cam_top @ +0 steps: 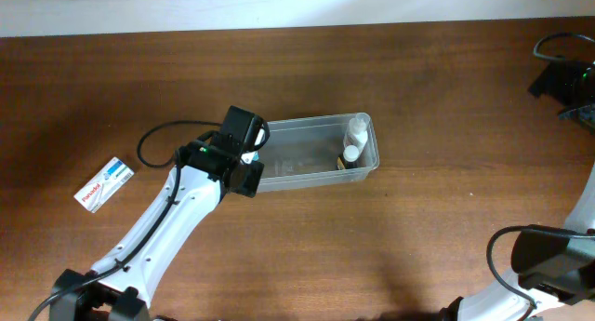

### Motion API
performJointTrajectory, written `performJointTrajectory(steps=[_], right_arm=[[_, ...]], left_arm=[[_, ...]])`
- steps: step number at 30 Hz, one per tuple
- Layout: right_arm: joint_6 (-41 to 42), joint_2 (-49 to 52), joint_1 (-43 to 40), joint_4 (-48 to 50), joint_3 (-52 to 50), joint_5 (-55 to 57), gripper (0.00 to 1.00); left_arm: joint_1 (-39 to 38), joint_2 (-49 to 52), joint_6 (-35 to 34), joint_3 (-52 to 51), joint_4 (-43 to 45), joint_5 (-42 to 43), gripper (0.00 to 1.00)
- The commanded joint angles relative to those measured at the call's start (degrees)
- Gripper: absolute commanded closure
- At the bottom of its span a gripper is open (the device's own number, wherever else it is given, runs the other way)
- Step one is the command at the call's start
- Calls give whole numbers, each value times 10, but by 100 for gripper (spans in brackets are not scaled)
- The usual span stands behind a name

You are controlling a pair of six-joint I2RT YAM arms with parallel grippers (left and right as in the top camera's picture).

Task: Pack container
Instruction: 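Lower the tube upright into the container beside the gold tin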

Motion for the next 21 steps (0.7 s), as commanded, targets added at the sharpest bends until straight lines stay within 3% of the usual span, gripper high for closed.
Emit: performJointTrajectory(steps=[1,4,11,21], right_arm=[[3,-8,-1,0,9,1,2],[3,-8,-1,0,9,1,2],[3,-8,-1,0,9,1,2],[3,-8,-1,0,9,1,2]], left_arm=[[1,4,-6,-5,16,6,43],[1,4,-6,-5,24,6,43],[1,4,-6,-5,24,6,65],[1,4,-5,-5,25,4,66]])
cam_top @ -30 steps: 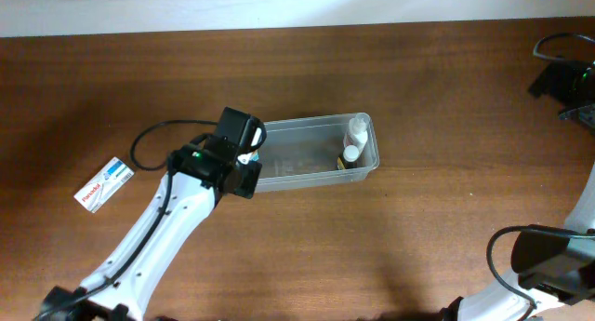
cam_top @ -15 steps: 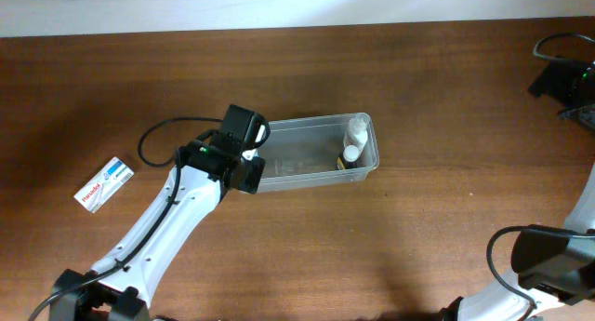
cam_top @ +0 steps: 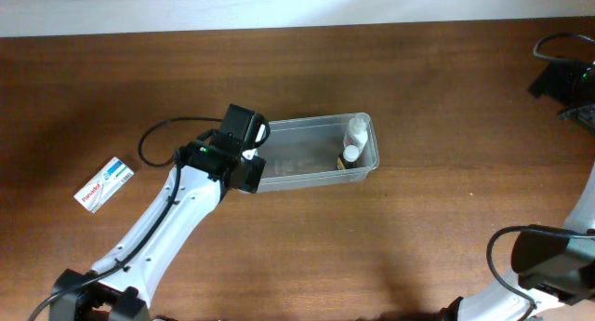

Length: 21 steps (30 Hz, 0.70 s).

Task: Pack container
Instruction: 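Lower the tube upright into the container beside the gold tin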

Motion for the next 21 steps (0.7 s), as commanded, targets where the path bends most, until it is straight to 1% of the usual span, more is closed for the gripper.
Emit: performJointTrajectory(steps=[1,21], right_arm=[[3,-8,-1,0,9,1,2],[3,-8,-1,0,9,1,2]], left_arm=[[1,3,-2,-5,3,2,66],[10,4,-2,-4,59,-42,65]])
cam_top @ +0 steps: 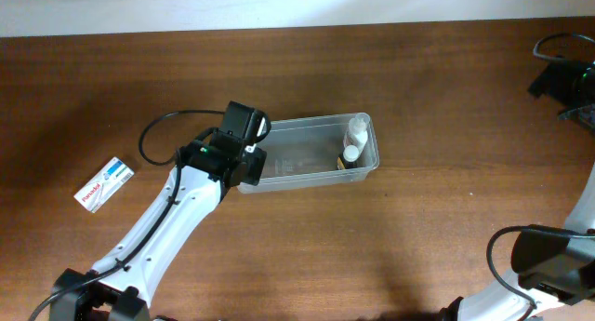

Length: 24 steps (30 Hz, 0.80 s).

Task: Pack container
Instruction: 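Lower the tube upright into the container beside the gold tin, then open left gripper and lift away from the tube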

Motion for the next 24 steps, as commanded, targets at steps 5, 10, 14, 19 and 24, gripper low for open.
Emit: performJointTrajectory(steps=[5,10,14,19,24], right_arm=[[3,-8,-1,0,9,1,2],[3,-8,-1,0,9,1,1],[3,-8,-1,0,9,1,2],[3,-8,-1,0,9,1,2],[3,-8,-1,0,9,1,2]], left_arm=[[25,3,-2,-3,15,-23,64],[26,3,-2,-3,9,-8,64],[27,3,-2,-3,-9,56,65],[27,3,-14,-2,-14,84,64],[27,3,-17,-2,-14,88,65]])
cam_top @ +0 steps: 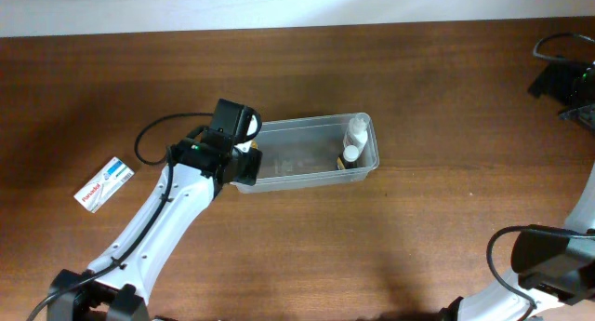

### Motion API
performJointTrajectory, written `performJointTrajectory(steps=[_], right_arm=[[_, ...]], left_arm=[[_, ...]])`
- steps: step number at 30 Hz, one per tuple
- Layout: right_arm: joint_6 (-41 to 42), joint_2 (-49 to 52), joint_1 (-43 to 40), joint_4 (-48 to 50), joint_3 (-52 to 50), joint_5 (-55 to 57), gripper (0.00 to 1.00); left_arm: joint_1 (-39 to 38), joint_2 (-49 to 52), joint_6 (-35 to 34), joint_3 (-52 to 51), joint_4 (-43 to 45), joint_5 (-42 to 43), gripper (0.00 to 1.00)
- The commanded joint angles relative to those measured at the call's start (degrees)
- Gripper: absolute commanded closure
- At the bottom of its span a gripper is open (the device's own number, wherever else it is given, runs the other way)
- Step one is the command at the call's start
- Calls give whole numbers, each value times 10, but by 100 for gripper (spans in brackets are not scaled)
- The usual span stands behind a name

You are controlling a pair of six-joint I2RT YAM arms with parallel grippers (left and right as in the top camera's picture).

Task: Pack container
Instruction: 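Open left gripper and lift away from the tube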

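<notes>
A clear plastic container [311,155] lies across the middle of the table. Two small white bottles [354,140] are at its right end. My left gripper [244,158] hangs over the container's left end, with the wrist camera above it. A bit of white shows at the fingers; whether it is held, and how the jaws stand, cannot be told from above. A small white box with red and blue print [103,183] lies on the table far to the left. My right arm's wrist [561,79] sits at the top right edge, with its fingers hidden.
A black cable [153,140] loops on the table just left of the left arm's wrist. The right arm's base [556,256] stands at the lower right corner. The table's far edge runs along the top of the view.
My left gripper has shifted a little to the left and towards the far side, still at the container's left end. The container, the bottles and the small box are where they were.
My left gripper was over the container's left end with something white and teal at its fingers. At each later moment it stood slightly further left, uncovering more of the container's left corner. The container, bottles, small box and right arm stayed in place throughout.
</notes>
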Motion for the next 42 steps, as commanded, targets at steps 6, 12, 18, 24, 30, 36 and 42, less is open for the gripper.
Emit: performJointTrajectory(steps=[6,12,18,24,30,36,42], right_arm=[[3,-8,-1,0,9,1,2],[3,-8,-1,0,9,1,2],[3,-9,-1,0,9,1,2],[3,-8,-1,0,9,1,2],[3,-8,-1,0,9,1,2],[3,-8,-1,0,9,1,1],[3,-8,-1,0,9,1,2]], left_arm=[[2,3,-12,14,-19,36,65],[2,3,-12,35,-31,35,65],[2,3,-12,36,-31,30,64],[2,3,-12,38,-30,7,65],[2,3,-12,38,-29,-9,64],[2,3,-12,38,-23,-12,51],[2,3,-12,38,-19,-12,51]])
